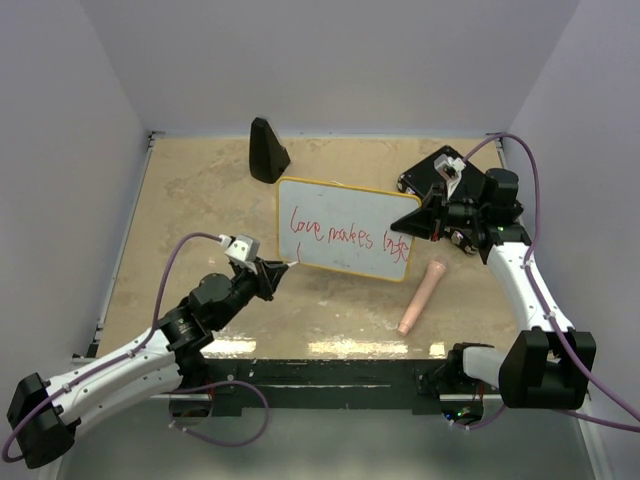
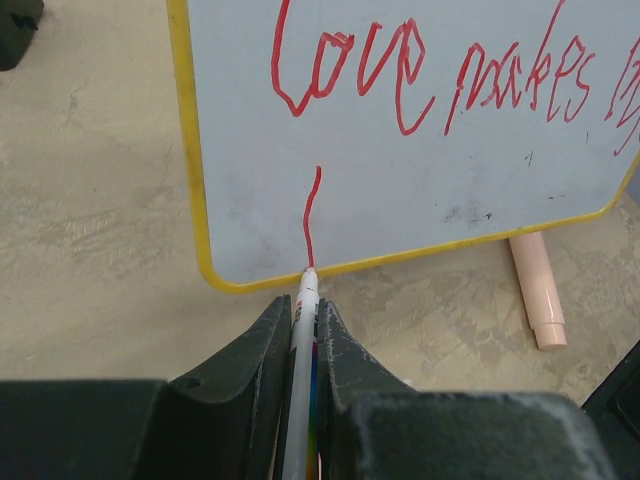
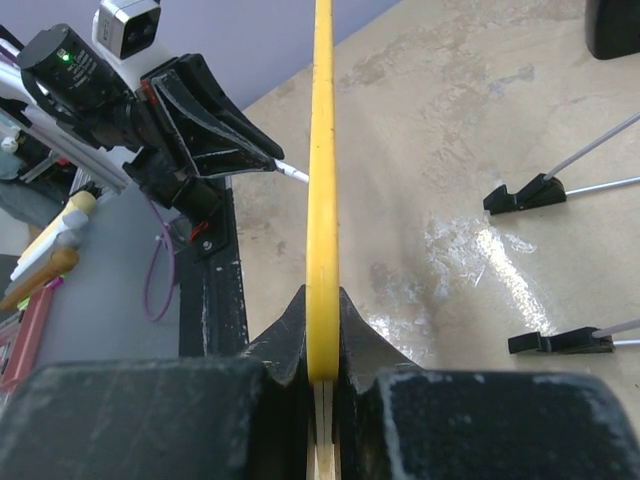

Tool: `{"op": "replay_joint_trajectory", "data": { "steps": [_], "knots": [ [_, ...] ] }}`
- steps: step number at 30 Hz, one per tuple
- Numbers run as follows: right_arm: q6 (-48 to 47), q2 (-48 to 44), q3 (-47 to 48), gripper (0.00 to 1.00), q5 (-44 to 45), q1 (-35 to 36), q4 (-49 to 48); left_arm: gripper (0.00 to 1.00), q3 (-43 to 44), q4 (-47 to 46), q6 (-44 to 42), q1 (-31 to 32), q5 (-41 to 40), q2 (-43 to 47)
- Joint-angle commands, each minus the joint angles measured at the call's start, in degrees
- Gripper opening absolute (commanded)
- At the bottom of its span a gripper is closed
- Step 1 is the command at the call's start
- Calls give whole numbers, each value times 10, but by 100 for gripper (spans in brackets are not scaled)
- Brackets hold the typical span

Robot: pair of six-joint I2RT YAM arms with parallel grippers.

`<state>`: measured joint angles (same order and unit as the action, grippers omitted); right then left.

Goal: Write a sentence on the whiteboard

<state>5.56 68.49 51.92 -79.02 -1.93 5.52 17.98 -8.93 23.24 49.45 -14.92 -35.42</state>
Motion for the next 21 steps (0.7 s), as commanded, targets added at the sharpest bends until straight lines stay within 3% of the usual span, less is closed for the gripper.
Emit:
{"op": "replay_joint_trajectory", "data": {
  "steps": [1, 21],
  "knots": [
    [27, -21, 1, 0, -65, 1, -21, 0, 40, -27, -7, -11, -7, -9],
    [35, -20, -5, 0, -67, 2, -33, 0, 73, -86, -24, -39, 54, -84]
  ]
}}
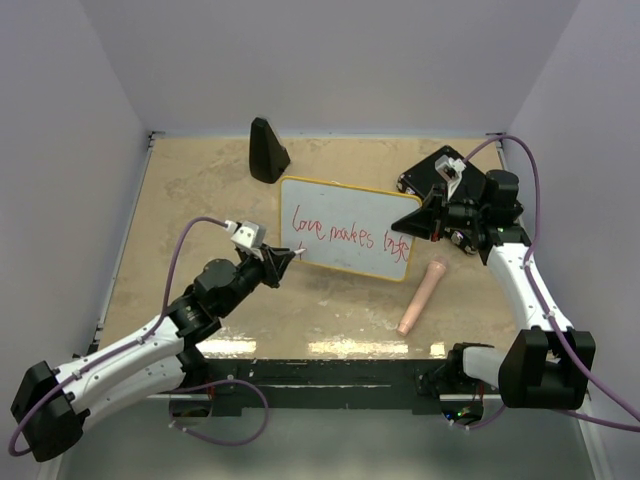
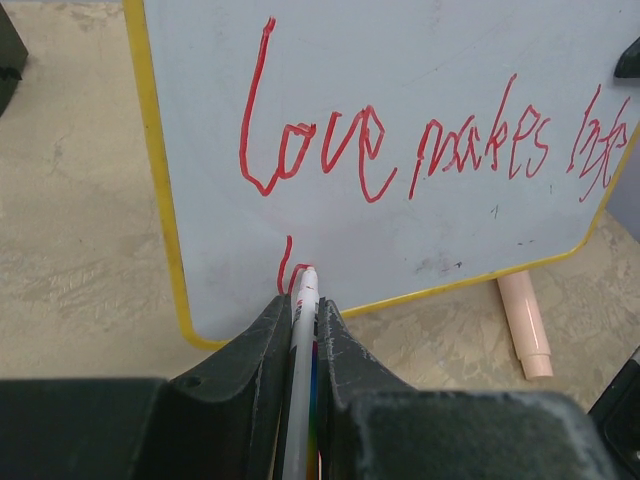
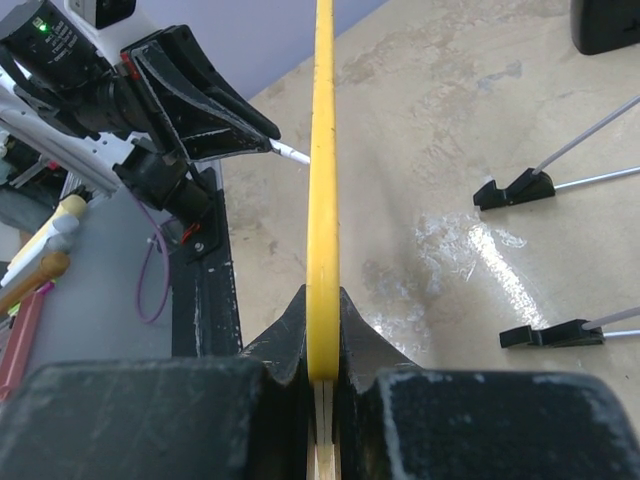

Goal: Write a sentence on the whiteboard

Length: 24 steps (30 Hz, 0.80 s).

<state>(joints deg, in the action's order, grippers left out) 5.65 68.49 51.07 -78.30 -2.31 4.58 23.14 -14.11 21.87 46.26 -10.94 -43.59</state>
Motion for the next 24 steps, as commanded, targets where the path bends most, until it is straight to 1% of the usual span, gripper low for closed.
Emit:
{"op": "replay_joint_trajectory", "data": {
  "steps": [1, 17, 20, 24],
  "knots": [
    [34, -18, 3, 0, -74, 5, -26, 0, 22, -34, -10, -8, 14, 0],
    [26, -6, 3, 0, -66, 5, -26, 0, 2, 15, 17, -9, 63, 92],
    [25, -5, 5, 0, -66, 3, -26, 0, -15, 15, 29, -9, 70, 116],
    [25, -7, 3, 0, -65, 4, -26, 0, -14, 29, 41, -9, 98, 130]
  ]
}}
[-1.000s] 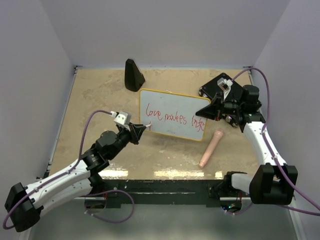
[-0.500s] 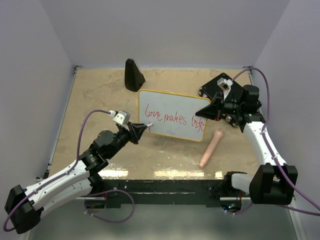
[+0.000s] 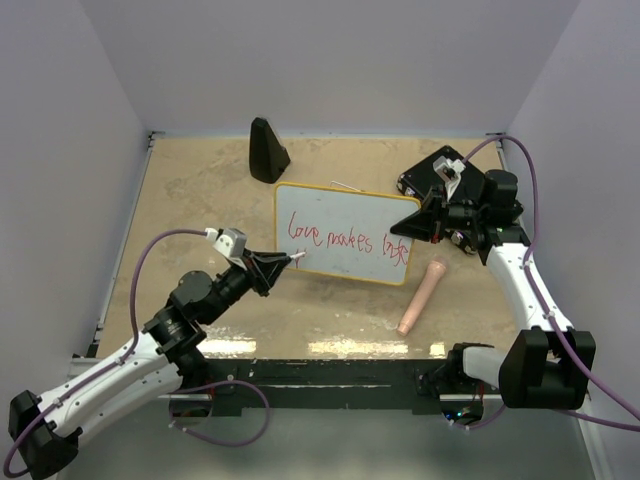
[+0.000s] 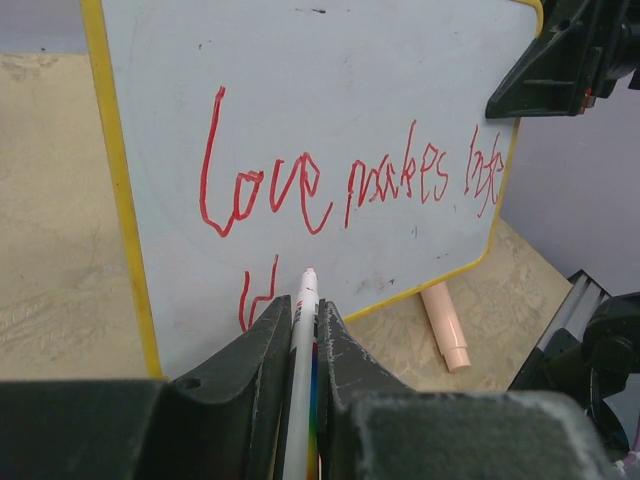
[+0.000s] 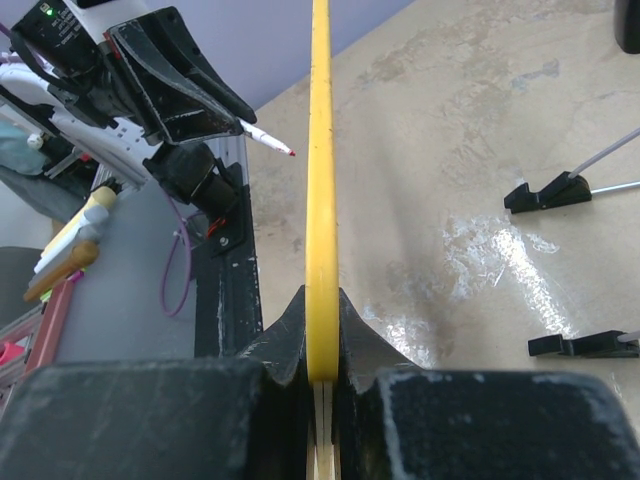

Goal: Write a sentence on the whiteboard

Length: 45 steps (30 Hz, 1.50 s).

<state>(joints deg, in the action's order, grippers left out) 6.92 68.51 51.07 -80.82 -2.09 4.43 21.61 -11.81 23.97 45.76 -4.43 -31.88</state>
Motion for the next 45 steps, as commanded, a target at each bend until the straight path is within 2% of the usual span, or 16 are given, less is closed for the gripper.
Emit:
{"op": "replay_joint_trajectory", "data": {
  "steps": [1, 7, 16, 24, 36, 45],
  "knots": [
    [13, -8, 3, 0, -40, 2, -23, 0, 3, 12, 21, -4, 34, 14],
    [12, -13, 2, 0, -36, 1, -25, 0, 5, 28, 25, -4, 35, 11],
    [7, -6, 3, 0, -29, 1, -24, 0, 3, 0, 17, -4, 42, -26],
    [6, -5, 0, 0, -28, 1, -24, 0, -9, -16, 6, -4, 42, -24],
    [4, -5, -1, 0, -26, 0, -23, 0, -11, -19, -2, -4, -4, -7],
    [2, -6, 1, 0, -27, 0, -20, 0, -5, -51, -6, -4, -19, -42]
  ]
}}
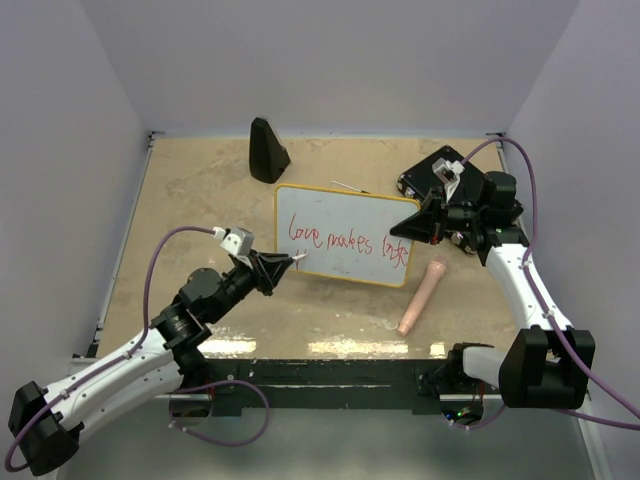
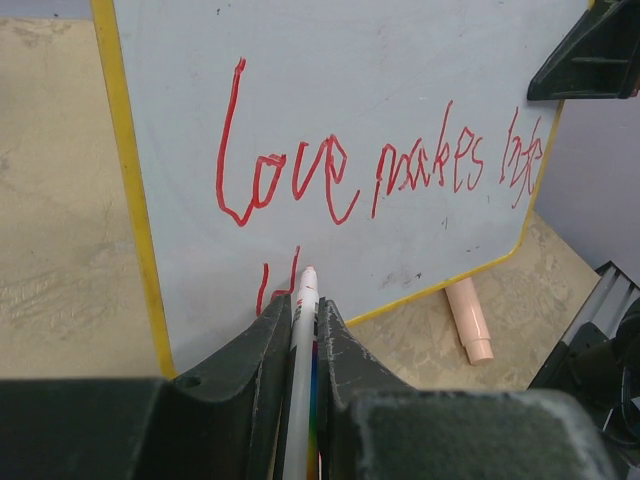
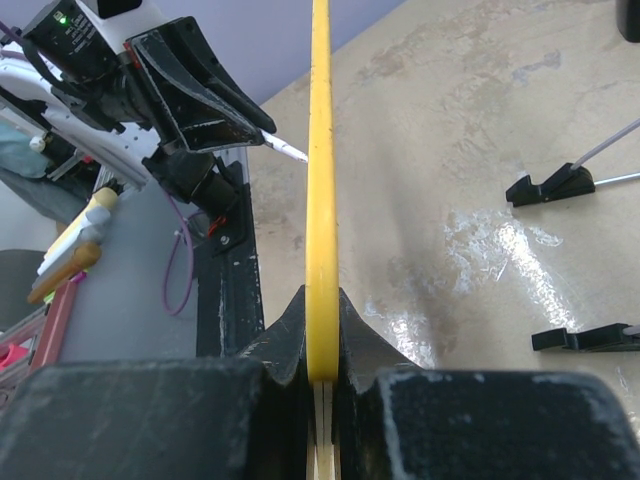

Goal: Write a sentence on the whiteboard

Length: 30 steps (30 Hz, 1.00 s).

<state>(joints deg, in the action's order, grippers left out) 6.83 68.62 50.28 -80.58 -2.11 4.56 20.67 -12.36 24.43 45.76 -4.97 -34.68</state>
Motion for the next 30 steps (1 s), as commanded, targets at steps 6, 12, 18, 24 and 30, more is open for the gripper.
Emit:
{"op": "replay_joint_trajectory", "data": {
  "steps": [6, 12, 18, 24, 30],
  "knots": [
    [3, -9, 9, 0, -30, -1, -21, 0, 9, -41, -14, -4, -25, -30],
    [3, -8, 10, 0, -31, 0, -20, 0, -1, -12, -11, -4, -29, -17],
    [3, -9, 10, 0, -31, 0, -19, 0, -12, -33, -4, -4, 30, 17],
    [4, -7, 10, 0, -31, -1, -20, 0, -8, 5, -6, -4, 21, 22],
    [4, -9, 10, 0, -31, 0, -19, 0, 1, 21, -4, -4, 10, -3]
  ]
}}
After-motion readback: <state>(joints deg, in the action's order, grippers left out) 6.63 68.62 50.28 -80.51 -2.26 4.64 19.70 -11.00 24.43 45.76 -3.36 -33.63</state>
